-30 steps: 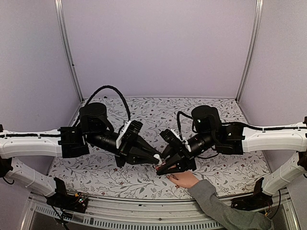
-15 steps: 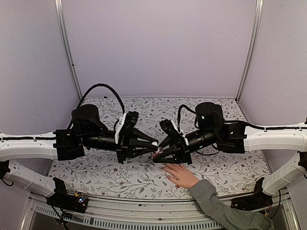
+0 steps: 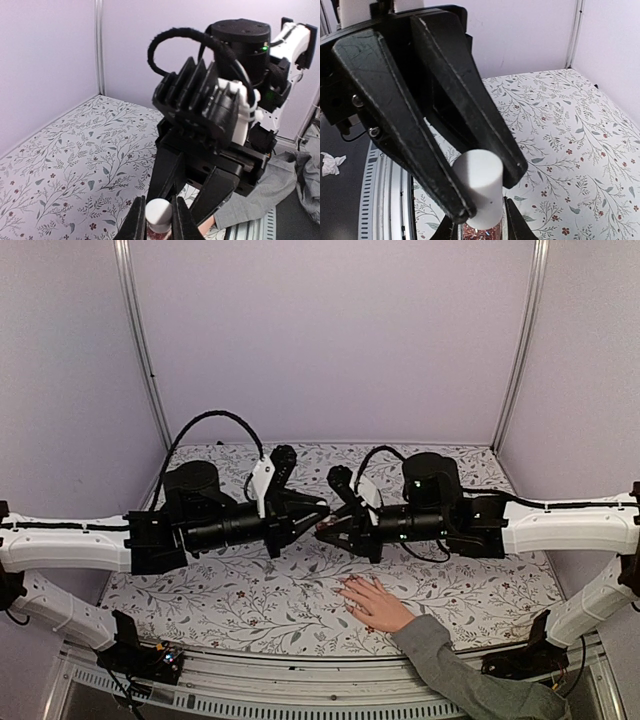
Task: Paint the nails
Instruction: Unscrew the nail polish bottle.
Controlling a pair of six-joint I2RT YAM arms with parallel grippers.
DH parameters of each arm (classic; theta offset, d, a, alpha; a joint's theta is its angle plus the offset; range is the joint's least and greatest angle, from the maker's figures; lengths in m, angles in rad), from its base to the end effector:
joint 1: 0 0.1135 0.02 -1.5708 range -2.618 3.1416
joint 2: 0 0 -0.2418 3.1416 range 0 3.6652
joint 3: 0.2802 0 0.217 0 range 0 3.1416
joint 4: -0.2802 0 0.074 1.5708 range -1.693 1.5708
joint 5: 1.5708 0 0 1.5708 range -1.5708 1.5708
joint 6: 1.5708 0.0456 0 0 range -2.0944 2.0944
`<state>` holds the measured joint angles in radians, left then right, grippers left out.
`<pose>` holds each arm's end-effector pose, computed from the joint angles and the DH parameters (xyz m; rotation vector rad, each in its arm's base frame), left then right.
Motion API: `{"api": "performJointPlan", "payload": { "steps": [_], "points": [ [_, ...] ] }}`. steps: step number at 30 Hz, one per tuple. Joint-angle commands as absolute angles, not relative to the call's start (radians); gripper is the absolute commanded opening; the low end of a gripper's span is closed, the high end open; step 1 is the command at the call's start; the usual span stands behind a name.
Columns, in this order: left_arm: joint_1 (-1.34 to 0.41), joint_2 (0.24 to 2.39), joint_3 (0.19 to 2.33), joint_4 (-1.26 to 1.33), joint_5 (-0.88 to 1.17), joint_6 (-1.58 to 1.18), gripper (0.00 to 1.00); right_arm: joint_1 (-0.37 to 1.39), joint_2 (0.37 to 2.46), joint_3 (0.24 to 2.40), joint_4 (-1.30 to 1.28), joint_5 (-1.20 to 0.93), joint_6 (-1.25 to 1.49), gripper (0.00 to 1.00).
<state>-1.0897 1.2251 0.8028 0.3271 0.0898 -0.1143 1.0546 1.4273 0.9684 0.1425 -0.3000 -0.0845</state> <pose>0.1221 -0.2428 0.2989 0.8887 1.5219 -0.9717 0.1416 0.2769 0.2777 -1.2462 1.5453 0.9307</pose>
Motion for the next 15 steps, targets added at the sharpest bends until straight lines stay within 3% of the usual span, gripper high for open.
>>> {"api": "performJointPlan", "payload": {
  "steps": [1,15],
  "points": [
    [-1.105,1.263,0.834,0.404,-0.078,-0.174,0.0,1.061,1.473,1.031,0.18,-0.147,-0.03,0.0],
    [-1.146,1.351,0.853,0.414,-0.402,-0.303,0.0,1.061,1.594,1.136,0.194,-0.006,-0.005,0.0]
  ]
}}
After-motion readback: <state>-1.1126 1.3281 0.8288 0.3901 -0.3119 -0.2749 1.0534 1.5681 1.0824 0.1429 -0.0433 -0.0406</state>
